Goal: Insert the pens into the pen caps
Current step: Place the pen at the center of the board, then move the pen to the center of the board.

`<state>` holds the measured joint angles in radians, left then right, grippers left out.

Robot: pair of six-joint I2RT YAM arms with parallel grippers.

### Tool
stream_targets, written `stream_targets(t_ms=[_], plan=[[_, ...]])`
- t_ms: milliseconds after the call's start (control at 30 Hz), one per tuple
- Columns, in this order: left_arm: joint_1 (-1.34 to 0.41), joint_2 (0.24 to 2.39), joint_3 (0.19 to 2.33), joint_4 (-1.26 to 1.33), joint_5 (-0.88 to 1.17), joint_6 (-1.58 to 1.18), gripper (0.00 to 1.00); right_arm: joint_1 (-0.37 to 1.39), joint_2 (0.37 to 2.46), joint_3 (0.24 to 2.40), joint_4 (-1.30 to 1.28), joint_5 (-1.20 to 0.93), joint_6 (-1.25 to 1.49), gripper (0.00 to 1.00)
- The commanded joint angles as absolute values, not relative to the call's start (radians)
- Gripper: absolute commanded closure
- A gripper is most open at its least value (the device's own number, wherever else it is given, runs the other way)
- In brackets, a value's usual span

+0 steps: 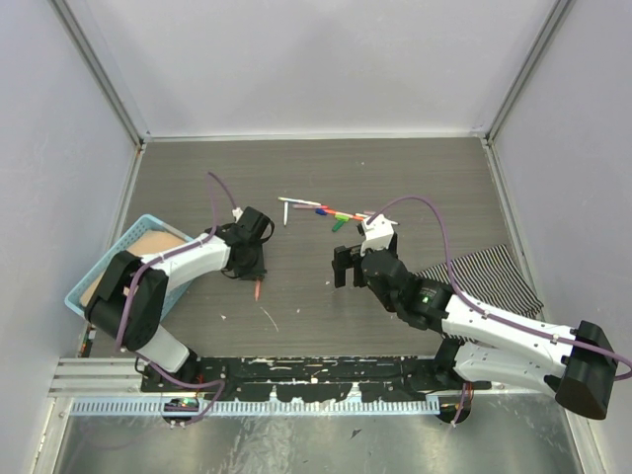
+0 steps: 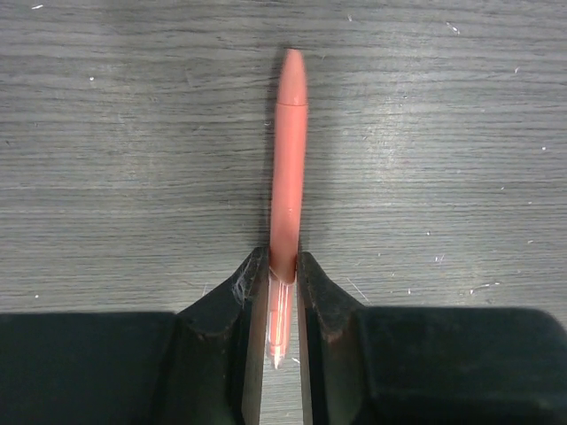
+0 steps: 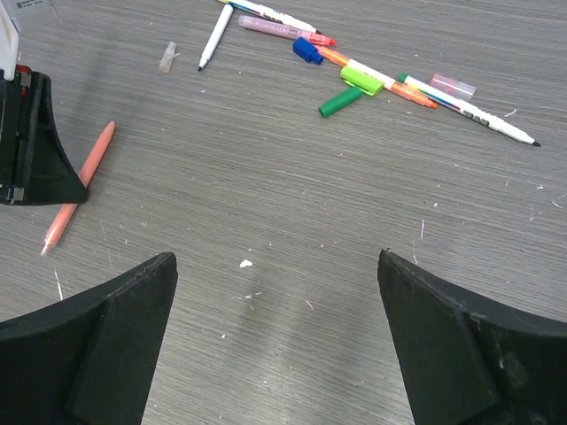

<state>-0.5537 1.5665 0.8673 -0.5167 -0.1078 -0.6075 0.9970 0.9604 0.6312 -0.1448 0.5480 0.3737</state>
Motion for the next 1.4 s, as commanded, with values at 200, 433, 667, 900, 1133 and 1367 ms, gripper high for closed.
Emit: stream_targets(t_ms=[200,433,667,900,1133,1367], plan=[[-0.557,1.561,0.865,-0.51,-0.136,-0.615,0.61,0.995,0.955,0.661,-0.101,0.497,0.35,0.0],[-0.557,1.497,0.945,-0.589,-0.188,-0.556,0.58,0.995,0.923,0.655,-0.109,0.534,0.361,0.0],[-0.558,1.38,1.015,-0.519,-0.24,-0.412,0.54,0.984,0.886,0.687,-0.176,0.506,0.384,0.0],[-0.558,1.349,1.071,-0.444,-0.277,-0.307,0.51,0.83,0.892,0.769,-0.274,0.236,0.395,0.0],[-0.558,1.345,1.091,-0.387,-0.206,-0.26,0.48,0.548,0.9,0.765,-0.295,-0.092,0.432,0.0],[-0.557,1.4,1.118,-0.339,-0.166,-0.24,0.45,0.331,0.927,0.658,-0.248,-0.282,0.542,0.0]])
